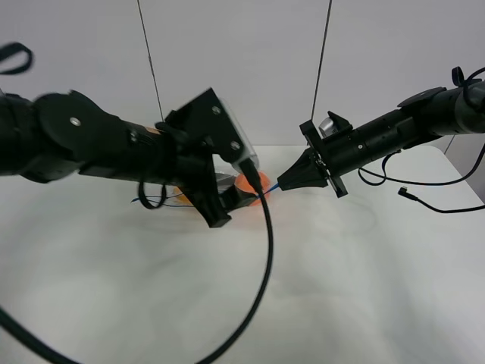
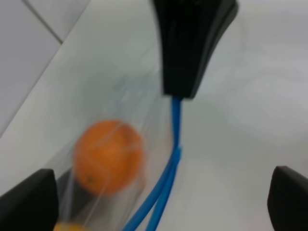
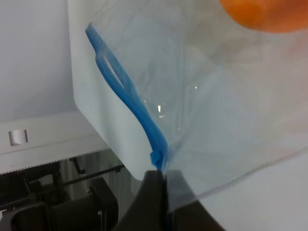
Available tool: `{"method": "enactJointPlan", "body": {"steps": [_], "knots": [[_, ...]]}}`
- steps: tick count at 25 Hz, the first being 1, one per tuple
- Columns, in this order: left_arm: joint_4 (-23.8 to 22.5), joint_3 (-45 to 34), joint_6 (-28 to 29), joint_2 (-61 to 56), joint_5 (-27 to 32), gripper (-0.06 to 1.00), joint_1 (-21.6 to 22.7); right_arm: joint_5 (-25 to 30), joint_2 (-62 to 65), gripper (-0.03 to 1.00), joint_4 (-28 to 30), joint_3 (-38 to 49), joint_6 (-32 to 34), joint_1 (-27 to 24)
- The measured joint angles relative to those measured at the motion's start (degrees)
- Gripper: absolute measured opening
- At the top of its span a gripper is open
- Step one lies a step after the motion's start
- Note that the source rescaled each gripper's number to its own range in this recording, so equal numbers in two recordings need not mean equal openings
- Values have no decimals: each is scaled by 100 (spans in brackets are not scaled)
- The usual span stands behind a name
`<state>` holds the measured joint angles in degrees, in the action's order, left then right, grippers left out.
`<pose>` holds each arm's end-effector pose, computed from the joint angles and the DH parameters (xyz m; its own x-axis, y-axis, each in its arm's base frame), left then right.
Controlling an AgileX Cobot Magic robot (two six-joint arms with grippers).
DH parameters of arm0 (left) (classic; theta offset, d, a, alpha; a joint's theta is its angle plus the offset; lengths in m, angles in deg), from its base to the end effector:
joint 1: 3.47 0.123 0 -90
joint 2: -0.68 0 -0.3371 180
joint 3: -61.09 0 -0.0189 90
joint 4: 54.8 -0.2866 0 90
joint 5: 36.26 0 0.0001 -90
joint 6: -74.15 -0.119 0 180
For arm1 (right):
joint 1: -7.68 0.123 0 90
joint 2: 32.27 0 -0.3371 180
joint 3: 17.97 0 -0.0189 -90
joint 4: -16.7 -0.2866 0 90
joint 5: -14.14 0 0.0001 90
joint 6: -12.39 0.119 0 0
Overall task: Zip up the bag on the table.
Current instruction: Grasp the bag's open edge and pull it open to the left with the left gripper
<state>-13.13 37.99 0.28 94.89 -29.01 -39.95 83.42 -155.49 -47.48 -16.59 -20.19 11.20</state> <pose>0.3058 -0.2386 0.2803 -0.0189 0.6785 -0.7343 0.7811 0.4685 0.4128 0.4314 0.1269 0.1941 -0.9979 -0.0275 -0.0583 -0.0640 0.5356 0.8421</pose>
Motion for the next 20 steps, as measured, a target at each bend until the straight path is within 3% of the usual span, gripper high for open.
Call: {"method": "enactJointPlan", "body": {"steps": [5, 14, 20], "knots": [[0, 0, 61, 840, -1344, 100, -656, 0, 0, 0, 0, 0, 0, 0], [15, 13, 339, 1922, -2845, 99, -797, 0, 0, 0, 0, 0, 23, 0], [-409, 34, 867, 2053, -3050, 67, -808, -18, 0, 0, 0, 0, 30, 0]]}}
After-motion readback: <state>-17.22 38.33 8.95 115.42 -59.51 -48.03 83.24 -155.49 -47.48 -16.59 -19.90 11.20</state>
